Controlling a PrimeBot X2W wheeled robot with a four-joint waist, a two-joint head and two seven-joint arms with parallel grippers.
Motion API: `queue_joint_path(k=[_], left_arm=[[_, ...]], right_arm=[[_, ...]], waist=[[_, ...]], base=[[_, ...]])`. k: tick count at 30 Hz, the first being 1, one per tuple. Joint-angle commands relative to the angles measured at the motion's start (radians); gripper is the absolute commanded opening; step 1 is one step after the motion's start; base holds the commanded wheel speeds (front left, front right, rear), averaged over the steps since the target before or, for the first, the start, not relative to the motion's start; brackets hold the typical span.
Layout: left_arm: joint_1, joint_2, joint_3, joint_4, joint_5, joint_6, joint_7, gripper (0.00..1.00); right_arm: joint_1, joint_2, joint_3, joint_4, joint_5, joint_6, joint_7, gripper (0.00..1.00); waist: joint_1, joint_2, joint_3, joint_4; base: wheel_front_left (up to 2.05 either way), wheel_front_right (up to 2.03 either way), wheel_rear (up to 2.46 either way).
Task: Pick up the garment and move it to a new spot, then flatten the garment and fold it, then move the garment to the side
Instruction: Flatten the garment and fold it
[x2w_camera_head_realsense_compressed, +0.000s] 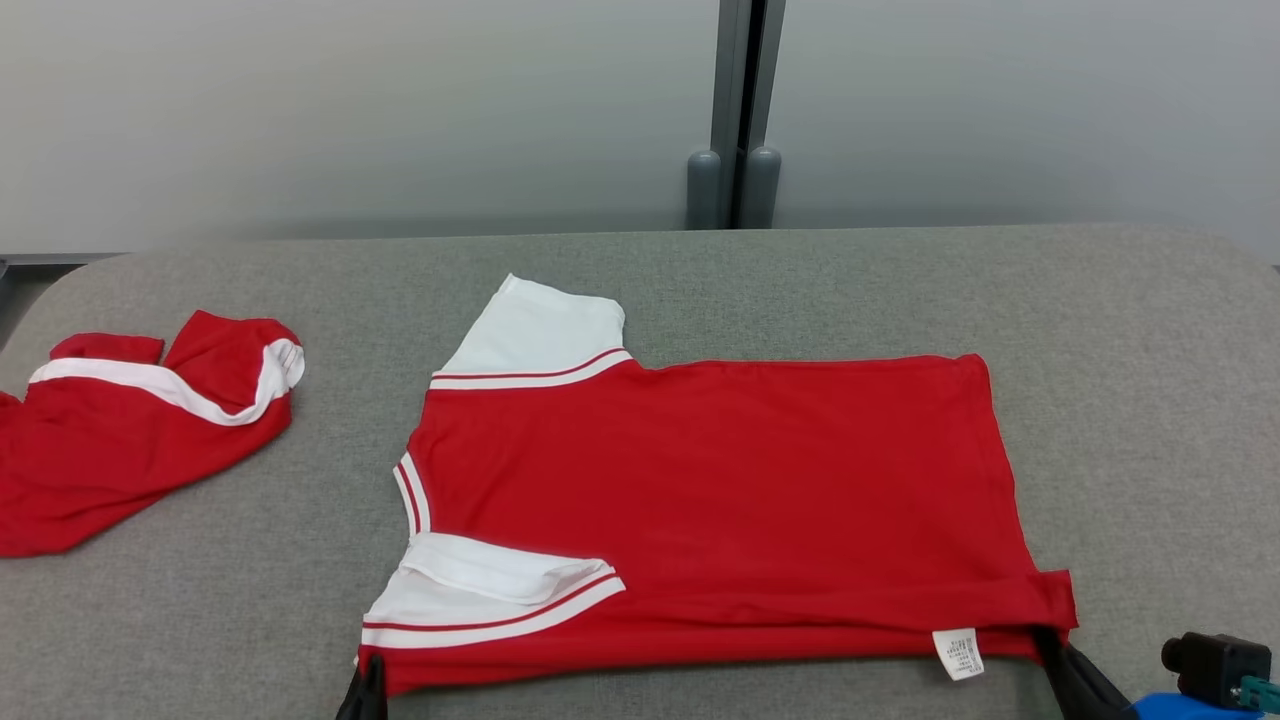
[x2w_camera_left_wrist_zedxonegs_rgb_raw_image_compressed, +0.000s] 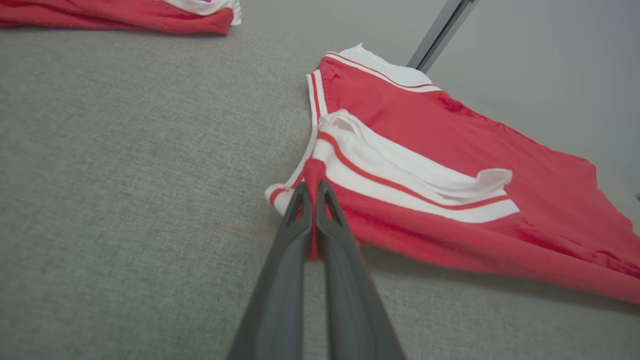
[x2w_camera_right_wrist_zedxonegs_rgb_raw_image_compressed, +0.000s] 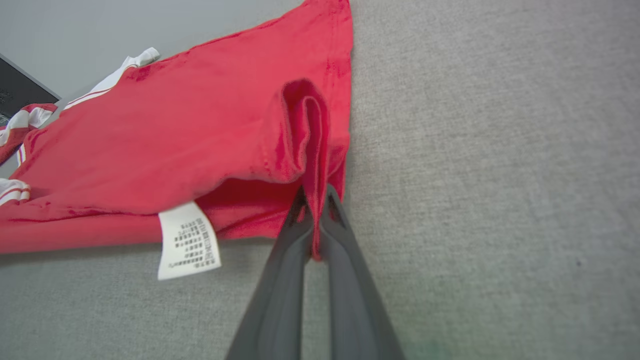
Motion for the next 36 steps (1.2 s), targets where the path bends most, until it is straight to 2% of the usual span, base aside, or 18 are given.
queue_joint_path(k=[1,2,3,4,11,20,25,30,36], left_arm=[[0.017,0.012,0.012,-0.02,-0.005,0.014,0.01,0.02],[0.021,0.016,0.01,-0.025,-0.001,0.018,0.014,0.87],[0.022,0.013,0.009,-0.029,-0.008,0.017,0.018,1.0],[0.021,0.01,0.01,-0.028,-0.013,0.014,0.023,1.0],[-0.023,0.006,0.025,-0.037,0.047,0.021,-0.022,1.0],[-0.025,-0.062,0.198,-0.207,0.227,-0.003,-0.031,1.0],[-0.025,-0.079,0.243,-0.239,0.331,-0.008,-0.031,1.0],[-0.04,-0.092,0.275,-0.237,0.418,-0.006,-0.031,1.0],[-0.052,-0.1,0.29,-0.188,0.479,-0.009,-0.031,1.0]], right_arm=[[0.029,0.007,-0.025,-0.011,-0.016,0.0,0.024,0.0],[0.034,0.014,-0.034,-0.017,-0.026,0.0,0.039,0.27],[0.035,0.024,-0.043,-0.025,-0.034,0.0,0.049,0.51],[0.035,0.033,-0.052,-0.031,-0.046,0.0,0.056,1.0],[0.007,0.078,-0.102,-0.056,-0.159,0.0,0.043,1.0],[-0.029,0.139,-0.178,-0.138,-0.274,0.0,-0.044,1.0],[-0.036,0.176,-0.213,-0.192,-0.347,0.0,-0.067,1.0],[-0.033,0.223,-0.252,-0.284,-0.473,0.0,-0.072,1.0],[0.014,0.276,-0.279,-0.354,-0.55,0.0,-0.072,1.0]], waist=[[0.0001,0.0,0.001,-0.003],[0.0001,0.0,0.002,-0.005],[0.0001,0.0,0.004,-0.007],[0.0001,0.0,0.006,-0.01],[0.0001,0.0,0.012,-0.029],[0.0001,0.0,0.014,-0.046],[0.0001,0.0,0.01,-0.048],[0.0001,0.0,0.004,-0.043],[0.0001,0.0,-0.01,-0.029]], base=[[0.0,0.0,0.0],[0.0,0.0,0.0],[0.0,0.0,0.0],[0.0,0.0,0.0],[0.0,0.0,0.0],[0.0,0.0,0.0],[0.0,0.0,0.0],[0.0,0.0,0.0],[0.0,0.0,0.0]])
